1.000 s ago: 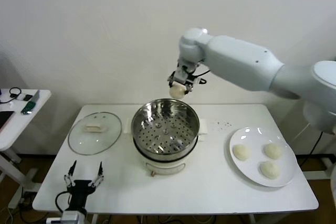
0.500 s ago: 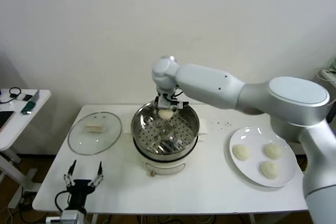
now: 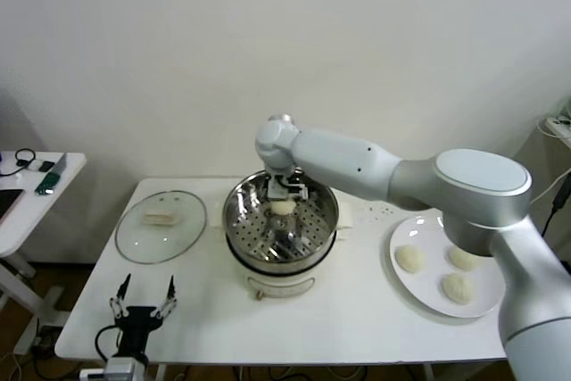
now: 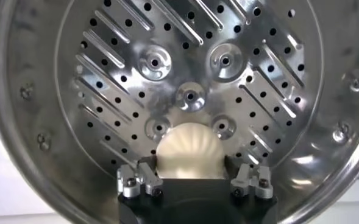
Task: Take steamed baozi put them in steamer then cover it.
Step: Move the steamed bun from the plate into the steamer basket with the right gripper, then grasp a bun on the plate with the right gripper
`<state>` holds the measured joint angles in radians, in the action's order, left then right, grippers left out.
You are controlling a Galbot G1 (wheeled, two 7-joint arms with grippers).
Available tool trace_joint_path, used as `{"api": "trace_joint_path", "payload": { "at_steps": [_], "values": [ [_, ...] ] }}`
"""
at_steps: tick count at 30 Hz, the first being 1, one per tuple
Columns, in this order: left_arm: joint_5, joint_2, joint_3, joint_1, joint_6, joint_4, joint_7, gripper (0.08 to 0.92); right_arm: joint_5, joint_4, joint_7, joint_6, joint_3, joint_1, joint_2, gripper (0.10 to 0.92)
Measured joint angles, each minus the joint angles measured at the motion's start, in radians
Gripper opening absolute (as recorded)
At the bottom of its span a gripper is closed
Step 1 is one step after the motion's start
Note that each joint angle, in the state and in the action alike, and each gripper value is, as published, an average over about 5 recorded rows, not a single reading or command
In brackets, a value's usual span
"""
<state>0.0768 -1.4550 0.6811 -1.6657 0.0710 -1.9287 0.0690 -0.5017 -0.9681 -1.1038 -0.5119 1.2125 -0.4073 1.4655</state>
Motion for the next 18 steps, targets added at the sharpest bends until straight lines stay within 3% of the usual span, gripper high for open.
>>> {"api": "trace_joint_path", "payload": {
  "at_steps": [9, 18],
  "values": [
    [-0.004, -0.003, 0.004, 0.002, -0.007, -0.015, 0.0, 0.823, 0.022, -0.034, -0.013, -0.011, -0.013, -0.035, -0.032, 0.823],
    [-0.008, 0.011, 0.009, -0.004, -0.007, -0.017, 0.005, 0.823, 0.226, -0.125, -0.052, 0.051, 0.035, -0.173, -0.148, 0.823]
  ]
}}
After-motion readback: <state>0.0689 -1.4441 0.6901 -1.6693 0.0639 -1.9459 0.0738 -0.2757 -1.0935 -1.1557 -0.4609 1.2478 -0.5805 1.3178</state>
